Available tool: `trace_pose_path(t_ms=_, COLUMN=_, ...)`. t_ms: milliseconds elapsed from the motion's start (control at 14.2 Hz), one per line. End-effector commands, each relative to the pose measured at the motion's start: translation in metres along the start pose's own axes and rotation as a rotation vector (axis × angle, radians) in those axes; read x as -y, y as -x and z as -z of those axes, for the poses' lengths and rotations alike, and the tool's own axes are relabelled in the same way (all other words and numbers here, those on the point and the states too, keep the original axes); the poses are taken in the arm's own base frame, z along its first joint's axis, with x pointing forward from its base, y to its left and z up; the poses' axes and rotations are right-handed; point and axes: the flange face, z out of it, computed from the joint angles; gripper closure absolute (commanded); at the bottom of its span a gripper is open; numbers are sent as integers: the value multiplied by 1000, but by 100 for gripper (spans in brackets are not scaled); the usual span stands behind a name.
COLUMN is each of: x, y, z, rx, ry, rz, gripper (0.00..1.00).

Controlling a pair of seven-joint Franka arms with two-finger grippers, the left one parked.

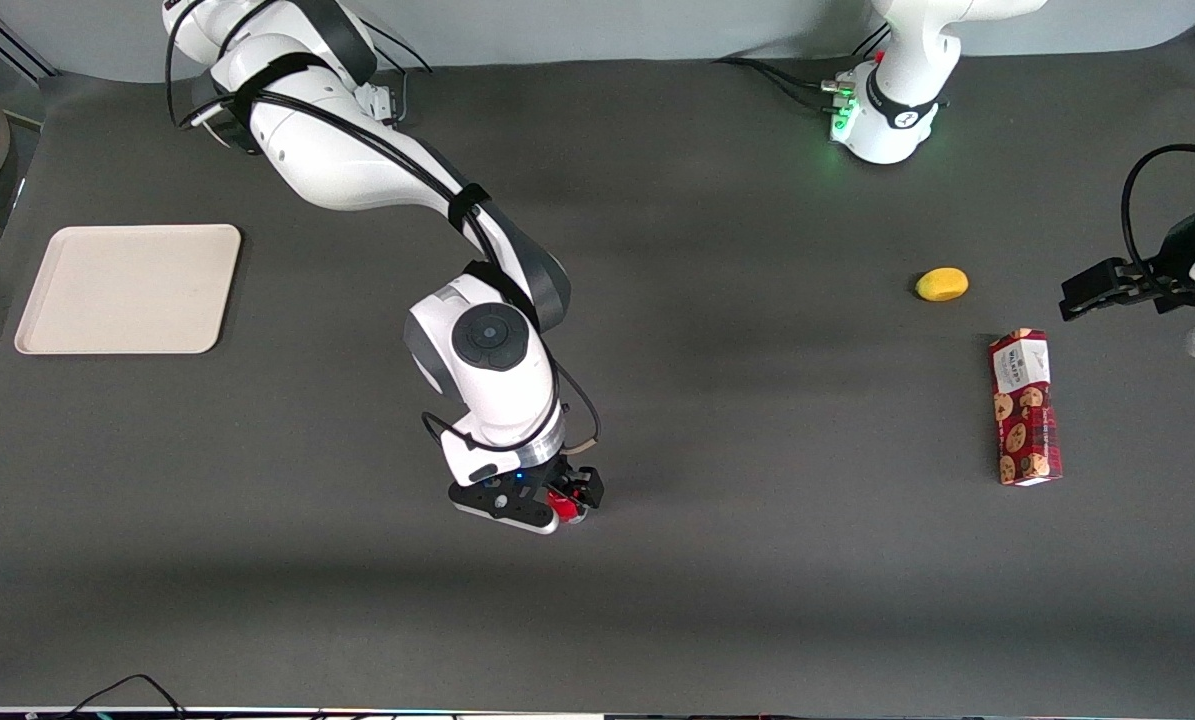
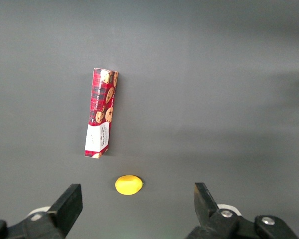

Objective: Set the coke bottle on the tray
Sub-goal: 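Close the right gripper around the bottle's neck and lift it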

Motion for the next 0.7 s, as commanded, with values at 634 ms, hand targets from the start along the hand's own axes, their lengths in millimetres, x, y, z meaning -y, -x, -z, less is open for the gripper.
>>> trace_pose_path(t_ms=634, x=8, y=6, z=-5, rx=18, ry=-21, rz=-36, gripper=14)
